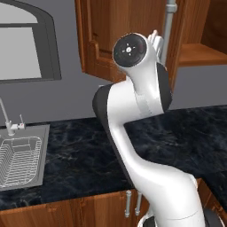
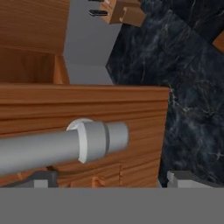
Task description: Pick up the bar soap and soap dispenser from the sink, and place them back in the cabinet, and close the cabinet doors.
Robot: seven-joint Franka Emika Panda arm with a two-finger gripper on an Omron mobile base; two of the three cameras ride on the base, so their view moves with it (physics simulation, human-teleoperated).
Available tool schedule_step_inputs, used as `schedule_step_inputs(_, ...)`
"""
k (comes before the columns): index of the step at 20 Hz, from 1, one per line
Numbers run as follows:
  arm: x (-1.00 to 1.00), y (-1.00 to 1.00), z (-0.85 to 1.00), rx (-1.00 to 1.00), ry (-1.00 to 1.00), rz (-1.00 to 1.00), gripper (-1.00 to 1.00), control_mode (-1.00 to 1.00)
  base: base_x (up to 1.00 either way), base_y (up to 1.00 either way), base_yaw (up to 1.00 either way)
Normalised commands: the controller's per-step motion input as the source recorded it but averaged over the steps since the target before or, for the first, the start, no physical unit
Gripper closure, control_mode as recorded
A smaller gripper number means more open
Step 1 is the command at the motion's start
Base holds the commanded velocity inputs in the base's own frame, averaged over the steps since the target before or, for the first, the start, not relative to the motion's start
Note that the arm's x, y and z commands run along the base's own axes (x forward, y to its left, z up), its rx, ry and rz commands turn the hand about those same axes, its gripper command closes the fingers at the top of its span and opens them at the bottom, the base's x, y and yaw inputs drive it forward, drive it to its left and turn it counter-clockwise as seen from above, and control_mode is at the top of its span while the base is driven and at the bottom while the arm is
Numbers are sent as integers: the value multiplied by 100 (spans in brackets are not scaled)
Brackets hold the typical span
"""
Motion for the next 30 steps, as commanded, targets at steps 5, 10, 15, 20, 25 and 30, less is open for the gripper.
schedule_step_inputs(5,46,-37,-1,16,0,-2,-100,-100,0,0,0)
schedule_step_inputs(10,52,-29,-3,17,0,1,-100,-100,0,0,0)
schedule_step_inputs(15,53,-21,-1,16,0,12,-100,-100,0,0,0)
schedule_step_inputs(20,47,-19,-3,13,-1,18,-100,-100,0,0,0)
schedule_step_inputs(25,52,-26,-6,13,0,20,-100,-100,0,0,0)
schedule_step_inputs(30,47,-32,-5,7,0,14,-100,-100,0,0,0)
